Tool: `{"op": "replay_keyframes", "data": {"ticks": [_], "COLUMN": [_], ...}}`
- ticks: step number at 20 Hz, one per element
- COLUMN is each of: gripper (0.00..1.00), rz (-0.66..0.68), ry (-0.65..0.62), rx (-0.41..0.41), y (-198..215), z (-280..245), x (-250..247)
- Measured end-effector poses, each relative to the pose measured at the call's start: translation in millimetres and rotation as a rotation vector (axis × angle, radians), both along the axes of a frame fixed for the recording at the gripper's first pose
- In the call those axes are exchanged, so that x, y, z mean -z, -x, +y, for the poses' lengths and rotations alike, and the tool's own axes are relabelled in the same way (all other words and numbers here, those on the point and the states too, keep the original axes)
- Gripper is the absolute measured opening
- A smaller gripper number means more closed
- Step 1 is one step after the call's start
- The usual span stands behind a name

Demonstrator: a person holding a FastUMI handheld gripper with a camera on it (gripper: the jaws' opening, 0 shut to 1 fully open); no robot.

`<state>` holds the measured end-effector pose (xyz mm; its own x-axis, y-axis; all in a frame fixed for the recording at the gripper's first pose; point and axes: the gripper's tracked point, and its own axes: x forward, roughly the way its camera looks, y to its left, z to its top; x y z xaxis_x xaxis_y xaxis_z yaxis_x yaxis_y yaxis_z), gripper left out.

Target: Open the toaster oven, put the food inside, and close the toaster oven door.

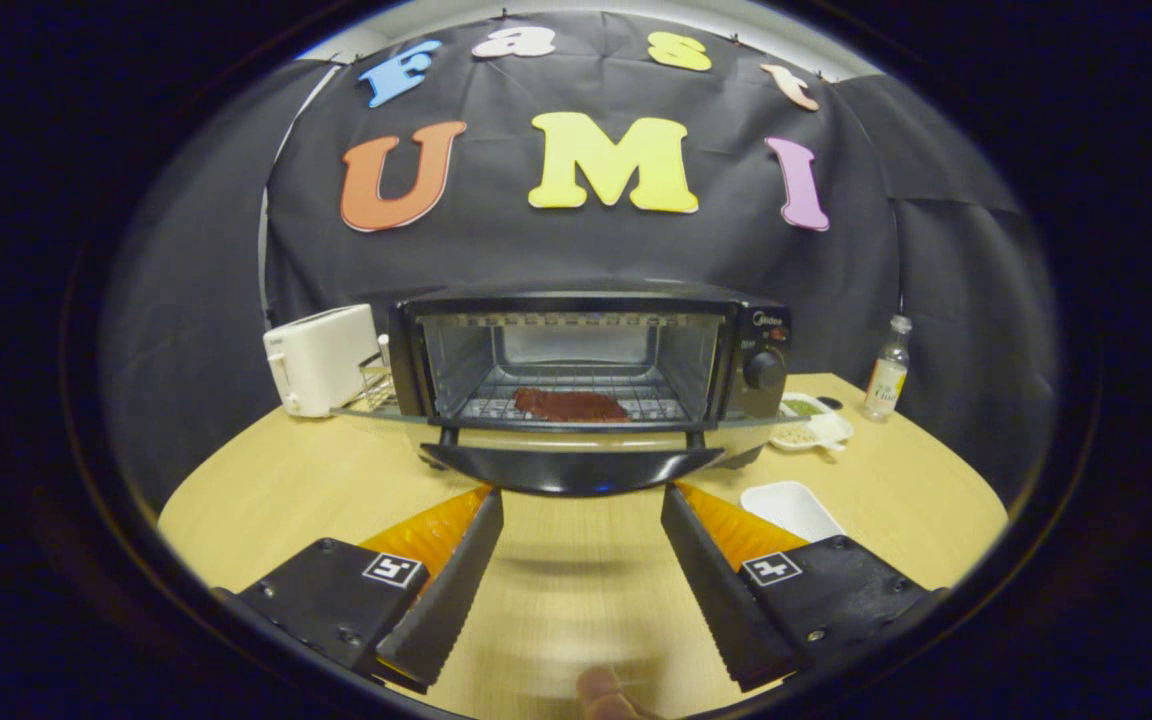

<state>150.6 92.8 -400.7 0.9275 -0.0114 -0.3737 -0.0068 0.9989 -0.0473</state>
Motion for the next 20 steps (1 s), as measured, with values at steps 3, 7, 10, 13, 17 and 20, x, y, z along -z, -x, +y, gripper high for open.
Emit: {"op": "replay_keyframes", "data": {"ticks": [3, 7, 10, 13, 17, 20], "gripper": [1.00, 1.00, 1.00, 1.00, 1.00, 1.00], "rz": [-0.029, -0.043, -0.108, -0.111, -0.173, -0.244], "ry": [0.000, 0.003, 0.043, 0.031, 0.014, 0.024], "rx": [0.003, 0.013, 0.003, -0.023, -0.035, -0.053], "y": [-13, -28, -27, -6, 37, 77], "z": [0, -5, -8, -7, -16, -24], "x": [-13, -37, -65, -79, -122, -162]}}
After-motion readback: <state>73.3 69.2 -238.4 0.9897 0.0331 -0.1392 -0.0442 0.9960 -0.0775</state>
